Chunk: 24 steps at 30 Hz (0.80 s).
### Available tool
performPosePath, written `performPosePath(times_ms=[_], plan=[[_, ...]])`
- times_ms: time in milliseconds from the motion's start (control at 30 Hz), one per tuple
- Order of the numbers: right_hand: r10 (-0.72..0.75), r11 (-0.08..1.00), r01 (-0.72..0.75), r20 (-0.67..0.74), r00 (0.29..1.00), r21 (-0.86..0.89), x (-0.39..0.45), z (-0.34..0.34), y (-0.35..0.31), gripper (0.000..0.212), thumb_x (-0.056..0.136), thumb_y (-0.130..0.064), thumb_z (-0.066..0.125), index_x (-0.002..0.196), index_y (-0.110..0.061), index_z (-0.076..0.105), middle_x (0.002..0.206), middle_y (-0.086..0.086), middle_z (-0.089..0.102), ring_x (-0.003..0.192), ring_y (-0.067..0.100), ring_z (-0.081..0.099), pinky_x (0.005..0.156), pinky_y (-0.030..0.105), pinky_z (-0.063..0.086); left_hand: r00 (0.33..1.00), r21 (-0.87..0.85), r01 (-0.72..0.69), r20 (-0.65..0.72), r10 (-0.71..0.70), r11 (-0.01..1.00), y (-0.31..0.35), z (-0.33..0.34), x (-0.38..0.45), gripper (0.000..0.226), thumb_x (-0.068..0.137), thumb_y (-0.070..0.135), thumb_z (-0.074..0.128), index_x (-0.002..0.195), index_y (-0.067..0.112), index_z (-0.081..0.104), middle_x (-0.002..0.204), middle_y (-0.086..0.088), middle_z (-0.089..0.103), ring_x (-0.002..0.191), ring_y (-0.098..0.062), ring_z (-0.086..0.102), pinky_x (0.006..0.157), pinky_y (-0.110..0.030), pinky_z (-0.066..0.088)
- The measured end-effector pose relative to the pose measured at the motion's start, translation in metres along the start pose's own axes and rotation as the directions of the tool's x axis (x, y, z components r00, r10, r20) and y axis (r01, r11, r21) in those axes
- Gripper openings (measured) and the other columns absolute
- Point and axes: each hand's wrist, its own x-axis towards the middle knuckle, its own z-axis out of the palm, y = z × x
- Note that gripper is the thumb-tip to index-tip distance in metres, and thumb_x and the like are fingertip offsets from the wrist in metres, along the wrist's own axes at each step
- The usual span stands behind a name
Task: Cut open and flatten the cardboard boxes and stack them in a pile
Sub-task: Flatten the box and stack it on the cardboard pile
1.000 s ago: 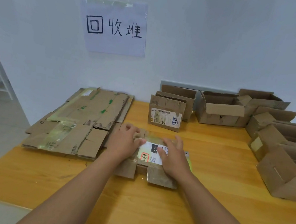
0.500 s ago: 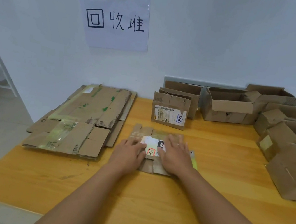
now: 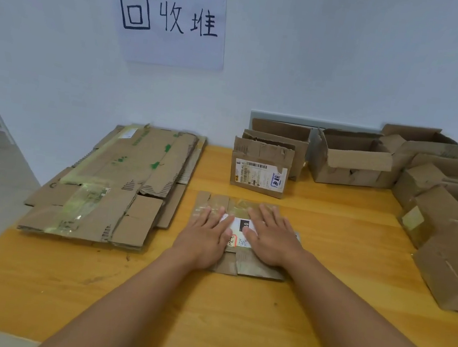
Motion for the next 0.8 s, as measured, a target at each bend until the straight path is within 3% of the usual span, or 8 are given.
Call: performPosePath(times_ms=[133, 300, 400, 467, 567, 633, 700, 800], plan=[[0.034, 0.998, -0.034, 0.007, 0.999, -0.062, 0.0, 0.004, -0.001, 0.063, 0.102, -0.059, 0.008, 0.157, -0.035, -0.007, 0.164, -0.002, -0.022, 0.149, 0.019, -0.025, 0.121, 0.046, -0.014, 1.0, -0.058, 0.024, -0.001, -0.024, 0.998, 0.0, -0.002, 0.003, 0.056, 0.105, 0.051, 0.017, 0.157, 0.032, 0.01, 0.166, 0.004, -0.003, 0.152, -0.018, -0.011, 0.121, -0.038, -0.006], [0.117, 0.99, -0.114, 0.033, 0.993, -0.083, 0.0, -0.001, -0.011, 0.063, 0.101, -0.058, 0.007, 0.158, -0.033, -0.005, 0.165, 0.002, -0.018, 0.151, 0.024, -0.019, 0.122, 0.047, -0.012, 0.99, -0.06, 0.091, -0.099, -0.097, 0.994, 0.008, 0.001, 0.003, 0.057, 0.105, 0.046, 0.026, 0.156, 0.023, 0.018, 0.165, -0.005, 0.01, 0.152, -0.022, 0.002, 0.123, -0.04, 0.007], [0.139, 0.976, -0.138, -0.009, 0.99, -0.165, -0.005, -0.007, -0.023, 0.065, 0.102, -0.056, 0.013, 0.158, -0.023, 0.013, 0.165, 0.013, 0.01, 0.149, 0.035, 0.01, 0.118, 0.045, 0.007, 0.989, 0.024, 0.098, -0.114, -0.095, 0.995, -0.005, -0.003, 0.004, 0.053, 0.104, 0.048, 0.025, 0.153, 0.029, 0.025, 0.164, -0.004, 0.015, 0.151, -0.025, 0.009, 0.121, -0.042, 0.016], [0.116, 0.963, -0.13, -0.073, 0.991, -0.234, -0.016, -0.011, -0.03, 0.06, 0.103, -0.054, 0.019, 0.148, -0.017, 0.033, 0.151, 0.014, 0.033, 0.133, 0.034, 0.03, 0.107, 0.044, 0.021, 0.978, 0.025, 0.135, -0.163, -0.129, 0.991, -0.012, -0.012, 0.005, 0.048, 0.103, 0.046, 0.034, 0.149, 0.032, 0.032, 0.159, -0.004, 0.026, 0.145, -0.026, 0.022, 0.115, -0.042, 0.027], [0.053, 0.964, -0.07, -0.071, 0.996, -0.257, -0.035, -0.01, -0.036, 0.05, 0.102, -0.049, 0.024, 0.132, -0.016, 0.048, 0.136, 0.012, 0.042, 0.122, 0.03, 0.035, 0.1, 0.044, 0.025, 0.967, -0.02, 0.14, -0.213, -0.141, 0.99, -0.005, -0.02, 0.002, 0.042, 0.104, 0.037, 0.039, 0.145, 0.032, 0.039, 0.151, 0.0, 0.038, 0.135, -0.024, 0.037, 0.1, -0.039, 0.04], [0.026, 0.964, -0.043, -0.067, 0.997, -0.263, -0.042, -0.012, -0.036, 0.045, 0.102, -0.048, 0.027, 0.127, -0.018, 0.05, 0.133, 0.011, 0.043, 0.12, 0.029, 0.034, 0.099, 0.043, 0.026, 0.978, -0.047, 0.129, -0.16, -0.135, 0.991, 0.004, -0.017, 0.0, 0.047, 0.104, 0.045, 0.035, 0.147, 0.027, 0.038, 0.154, -0.001, 0.034, 0.14, -0.024, 0.03, 0.107, -0.039, 0.034], [-0.027, 0.977, 0.006, -0.097, 0.995, -0.213, -0.037, -0.016, -0.031, 0.043, 0.102, -0.047, 0.031, 0.128, -0.019, 0.049, 0.142, 0.011, 0.039, 0.131, 0.031, 0.03, 0.107, 0.043, 0.024, 0.988, -0.045, 0.14, -0.065, -0.143, 0.989, 0.008, -0.009, -0.002, 0.061, 0.103, 0.055, 0.027, 0.155, 0.023, 0.023, 0.163, -0.005, 0.015, 0.15, -0.026, 0.007, 0.119, -0.041, 0.016], [-0.129, 0.99, 0.126, -0.047, 0.99, -0.068, -0.019, -0.013, -0.024, 0.049, 0.106, -0.041, 0.026, 0.152, -0.024, 0.028, 0.167, 0.001, -0.001, 0.153, 0.025, -0.007, 0.122, 0.042, 0.003, 0.988, -0.014, 0.154, -0.004, -0.154, 0.988, 0.007, -0.001, -0.004, 0.066, 0.102, 0.057, 0.013, 0.158, 0.023, 0.005, 0.166, -0.007, -0.006, 0.151, -0.027, -0.013, 0.122, -0.041, -0.002]])
